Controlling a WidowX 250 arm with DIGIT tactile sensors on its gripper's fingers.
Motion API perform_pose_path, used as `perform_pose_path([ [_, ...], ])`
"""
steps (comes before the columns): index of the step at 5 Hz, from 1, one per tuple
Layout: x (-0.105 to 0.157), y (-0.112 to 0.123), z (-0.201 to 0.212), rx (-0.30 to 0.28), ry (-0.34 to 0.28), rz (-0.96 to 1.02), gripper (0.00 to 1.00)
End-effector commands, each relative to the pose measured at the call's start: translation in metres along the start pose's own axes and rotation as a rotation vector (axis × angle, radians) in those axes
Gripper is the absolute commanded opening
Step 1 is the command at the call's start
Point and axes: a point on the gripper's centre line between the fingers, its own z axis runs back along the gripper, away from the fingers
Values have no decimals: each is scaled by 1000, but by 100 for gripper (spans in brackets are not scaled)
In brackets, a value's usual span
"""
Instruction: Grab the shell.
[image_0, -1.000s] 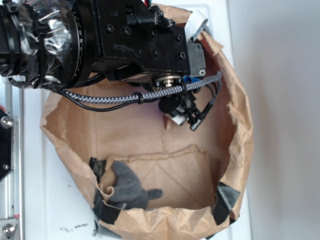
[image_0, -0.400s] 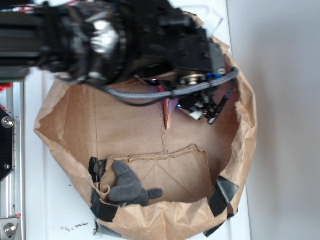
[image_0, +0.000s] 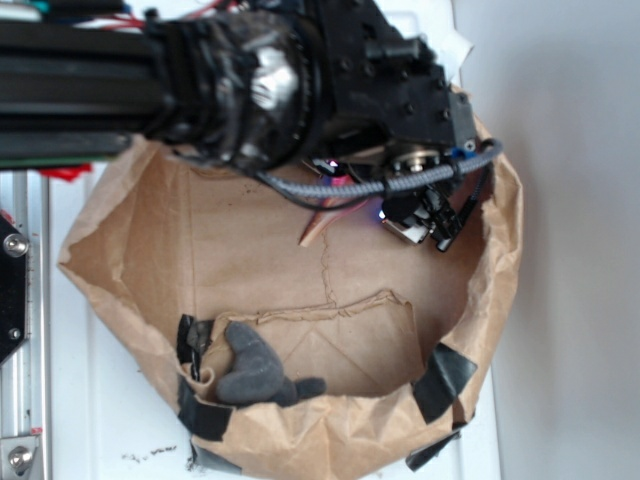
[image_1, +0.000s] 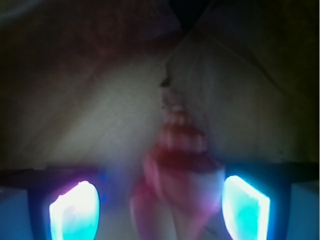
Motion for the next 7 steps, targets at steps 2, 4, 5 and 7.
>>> perform_pose_path([
  [2, 12, -11, 12, -25, -72, 4, 0],
  [4, 8, -22, 47, -107, -82, -33, 0],
  [5, -4, -27, 93, -156, -50, -62, 0],
  [7, -37, -18, 158, -148, -62, -133, 0],
])
